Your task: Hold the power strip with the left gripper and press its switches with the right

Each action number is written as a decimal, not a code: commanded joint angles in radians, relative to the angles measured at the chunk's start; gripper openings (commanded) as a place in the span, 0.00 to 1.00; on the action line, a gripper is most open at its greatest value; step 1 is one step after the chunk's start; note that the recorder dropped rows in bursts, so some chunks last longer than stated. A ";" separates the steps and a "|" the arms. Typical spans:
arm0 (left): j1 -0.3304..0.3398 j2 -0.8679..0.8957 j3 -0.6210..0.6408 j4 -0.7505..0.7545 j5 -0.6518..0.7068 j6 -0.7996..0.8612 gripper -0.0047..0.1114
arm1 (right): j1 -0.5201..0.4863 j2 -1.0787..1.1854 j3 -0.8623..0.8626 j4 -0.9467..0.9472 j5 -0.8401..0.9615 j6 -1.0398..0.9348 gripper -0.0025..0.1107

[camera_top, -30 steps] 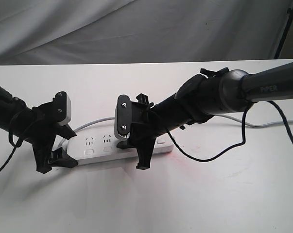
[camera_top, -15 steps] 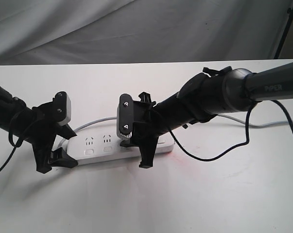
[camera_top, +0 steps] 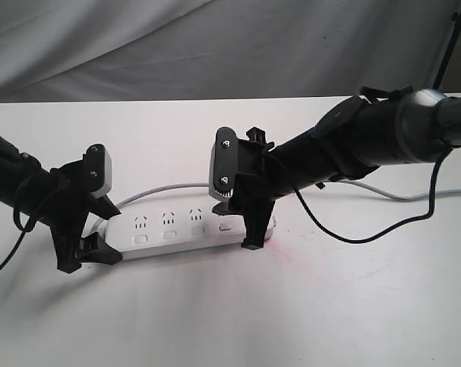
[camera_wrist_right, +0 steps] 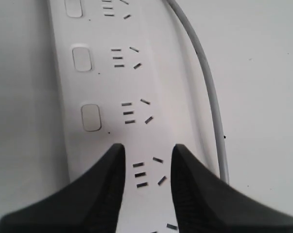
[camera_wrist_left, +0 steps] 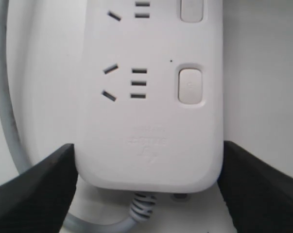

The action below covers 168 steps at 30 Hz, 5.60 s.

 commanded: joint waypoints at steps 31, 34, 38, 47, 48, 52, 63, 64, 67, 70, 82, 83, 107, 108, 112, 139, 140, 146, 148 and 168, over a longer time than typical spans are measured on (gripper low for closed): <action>-0.004 -0.004 -0.006 -0.002 0.007 -0.003 0.64 | -0.009 0.040 0.028 -0.014 -0.015 -0.003 0.29; -0.004 -0.004 -0.006 -0.002 0.007 -0.003 0.64 | -0.009 0.052 0.028 -0.014 -0.015 -0.008 0.29; -0.004 -0.004 -0.006 -0.002 0.007 -0.003 0.64 | -0.009 0.061 0.028 -0.014 -0.015 -0.013 0.29; -0.004 -0.004 -0.006 -0.002 0.007 -0.003 0.64 | -0.009 0.063 0.028 -0.023 -0.041 -0.029 0.29; -0.004 -0.004 -0.006 -0.002 0.007 -0.003 0.64 | -0.009 0.063 0.028 -0.026 -0.045 -0.029 0.29; -0.004 -0.004 -0.006 -0.002 0.007 -0.003 0.64 | -0.009 0.075 0.028 -0.029 -0.048 -0.029 0.29; -0.004 -0.004 -0.006 -0.002 0.007 -0.003 0.64 | -0.010 0.111 0.030 -0.030 -0.049 -0.029 0.29; -0.004 -0.004 -0.006 -0.002 0.007 -0.003 0.64 | -0.009 0.111 0.030 -0.035 -0.051 -0.029 0.29; -0.004 -0.004 -0.006 -0.002 0.007 -0.003 0.64 | -0.009 0.111 0.030 -0.053 -0.054 -0.029 0.29; -0.004 -0.004 -0.006 -0.002 0.007 -0.003 0.64 | -0.009 0.111 0.030 -0.066 -0.054 -0.029 0.29; -0.004 -0.004 -0.006 -0.002 0.007 -0.003 0.64 | -0.025 0.120 0.072 -0.074 -0.090 -0.050 0.29; -0.004 -0.004 -0.006 -0.002 0.007 -0.003 0.64 | -0.027 0.120 0.073 -0.074 -0.085 -0.050 0.29; -0.004 -0.004 -0.006 -0.002 0.007 -0.003 0.64 | -0.041 -0.033 0.074 0.005 -0.036 -0.026 0.29; -0.004 -0.004 -0.006 -0.002 0.007 -0.003 0.64 | -0.045 -0.033 0.074 0.005 -0.033 -0.026 0.29; -0.004 -0.004 -0.006 -0.002 0.007 -0.003 0.64 | -0.078 -0.033 0.076 0.005 -0.029 -0.026 0.29; -0.004 -0.004 -0.006 -0.002 0.007 -0.003 0.64 | -0.090 -0.010 0.076 -0.028 -0.015 0.003 0.29; -0.004 -0.004 -0.006 -0.002 0.007 -0.003 0.64 | -0.090 -0.008 0.076 -0.030 -0.015 0.005 0.29; -0.004 -0.004 -0.006 -0.002 0.007 -0.003 0.64 | -0.090 -0.008 0.076 -0.059 -0.015 0.021 0.29; -0.004 -0.004 -0.006 -0.002 0.007 -0.003 0.64 | -0.090 -0.008 0.076 -0.059 -0.015 0.021 0.29; -0.004 -0.004 -0.006 -0.002 0.007 -0.003 0.64 | -0.090 -0.008 0.135 -0.068 -0.057 0.020 0.29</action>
